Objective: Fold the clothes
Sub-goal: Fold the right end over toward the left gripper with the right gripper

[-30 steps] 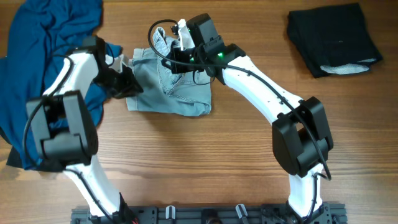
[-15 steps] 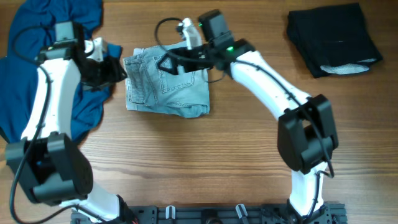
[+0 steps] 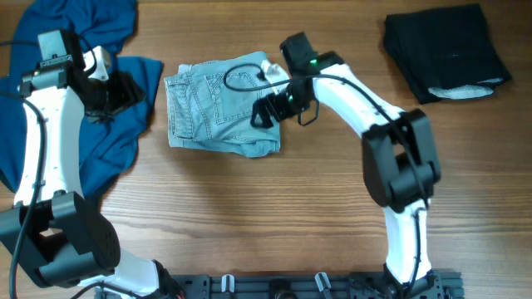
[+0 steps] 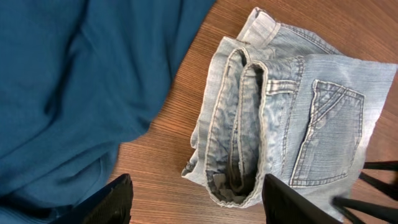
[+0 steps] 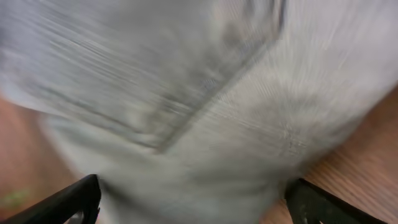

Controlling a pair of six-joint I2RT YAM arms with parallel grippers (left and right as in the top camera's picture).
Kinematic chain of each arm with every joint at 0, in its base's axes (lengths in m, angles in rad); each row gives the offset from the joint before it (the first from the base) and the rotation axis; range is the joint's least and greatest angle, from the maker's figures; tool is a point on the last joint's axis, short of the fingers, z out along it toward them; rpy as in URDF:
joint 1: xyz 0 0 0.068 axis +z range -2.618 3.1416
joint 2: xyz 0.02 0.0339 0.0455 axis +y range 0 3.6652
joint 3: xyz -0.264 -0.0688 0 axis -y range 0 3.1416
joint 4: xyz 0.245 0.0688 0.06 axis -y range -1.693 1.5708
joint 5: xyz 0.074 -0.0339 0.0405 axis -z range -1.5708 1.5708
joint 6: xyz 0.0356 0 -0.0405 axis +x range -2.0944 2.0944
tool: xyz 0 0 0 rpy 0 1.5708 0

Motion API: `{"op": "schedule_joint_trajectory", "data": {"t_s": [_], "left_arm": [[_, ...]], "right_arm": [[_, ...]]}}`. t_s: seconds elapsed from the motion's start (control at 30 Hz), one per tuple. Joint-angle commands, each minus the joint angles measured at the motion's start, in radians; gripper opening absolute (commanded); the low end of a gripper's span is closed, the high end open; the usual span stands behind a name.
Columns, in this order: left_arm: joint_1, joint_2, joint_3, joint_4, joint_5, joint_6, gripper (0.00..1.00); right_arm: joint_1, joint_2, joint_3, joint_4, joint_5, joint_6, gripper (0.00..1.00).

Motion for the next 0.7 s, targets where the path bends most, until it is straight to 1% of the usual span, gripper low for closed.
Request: {"op": "schedule_joint_trajectory", "data": {"t_s": [0.0, 0.1, 0.2, 0.27, 0.4, 0.67], "left_arm": [[-0.010, -0.019, 0.014, 0.007, -0.005, -0.016, 0.68], [-0.010, -0.018, 0.014, 0.006, -0.005, -0.016, 0.68], [-0.014, -0.018, 0.014, 0.006, -0.005, -0.016, 0.68], [-0.016, -0.018, 0.014, 0.006, -0.004, -0.016, 0.69], [-0.027, -0.018, 0.014, 0.006, -0.005, -0.016, 0.69], [-0.046, -0.018, 0.014, 0.006, -0.005, -0.016, 0.69]], "right_arm": [[0.002, 0.027, 0.005, -0.005, 0.099, 0.031, 0.95], [0.000, 0.029, 0.002, -0.006, 0.277, 0.154, 0.99], [-0.003, 0.030, 0.002, -0.006, 0.416, 0.233, 1.00], [-0.005, 0.031, 0.002, -0.006, 0.496, 0.265, 1.00], [-0.005, 0.046, 0.002, -0.005, 0.721, 0.332, 1.00], [-0.028, 0.099, 0.002, -0.002, 0.848, 0.332, 0.99]]}}
